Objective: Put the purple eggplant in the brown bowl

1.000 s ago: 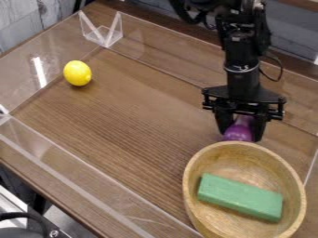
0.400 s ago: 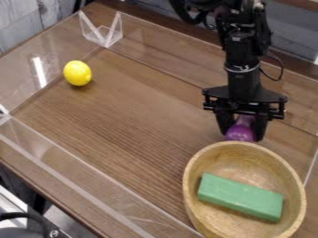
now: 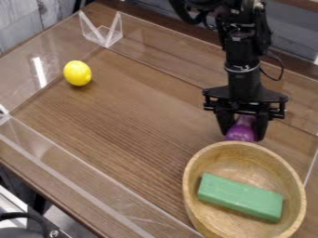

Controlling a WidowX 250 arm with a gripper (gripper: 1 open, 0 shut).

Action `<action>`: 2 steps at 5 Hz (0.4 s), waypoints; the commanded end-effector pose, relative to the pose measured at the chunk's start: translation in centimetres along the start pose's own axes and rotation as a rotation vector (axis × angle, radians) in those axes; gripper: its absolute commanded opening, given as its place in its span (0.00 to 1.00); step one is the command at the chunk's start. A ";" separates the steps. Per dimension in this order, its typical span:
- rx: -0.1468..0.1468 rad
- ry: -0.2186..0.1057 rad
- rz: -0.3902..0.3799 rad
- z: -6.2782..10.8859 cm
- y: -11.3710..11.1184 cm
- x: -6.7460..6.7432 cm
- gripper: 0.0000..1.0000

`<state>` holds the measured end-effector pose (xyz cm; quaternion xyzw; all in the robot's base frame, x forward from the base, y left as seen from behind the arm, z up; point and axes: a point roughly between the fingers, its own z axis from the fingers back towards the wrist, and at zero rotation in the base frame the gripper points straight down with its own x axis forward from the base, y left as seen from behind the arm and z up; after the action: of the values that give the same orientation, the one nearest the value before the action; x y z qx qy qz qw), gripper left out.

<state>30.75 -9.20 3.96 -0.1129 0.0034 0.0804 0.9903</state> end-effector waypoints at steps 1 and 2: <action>-0.033 -0.067 -0.012 2.2 -1.3 0.6 0.00; -0.030 -0.066 -0.009 2.3 -1.2 0.6 0.00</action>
<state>30.71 -9.21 3.92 -0.1132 0.0051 0.0816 0.9902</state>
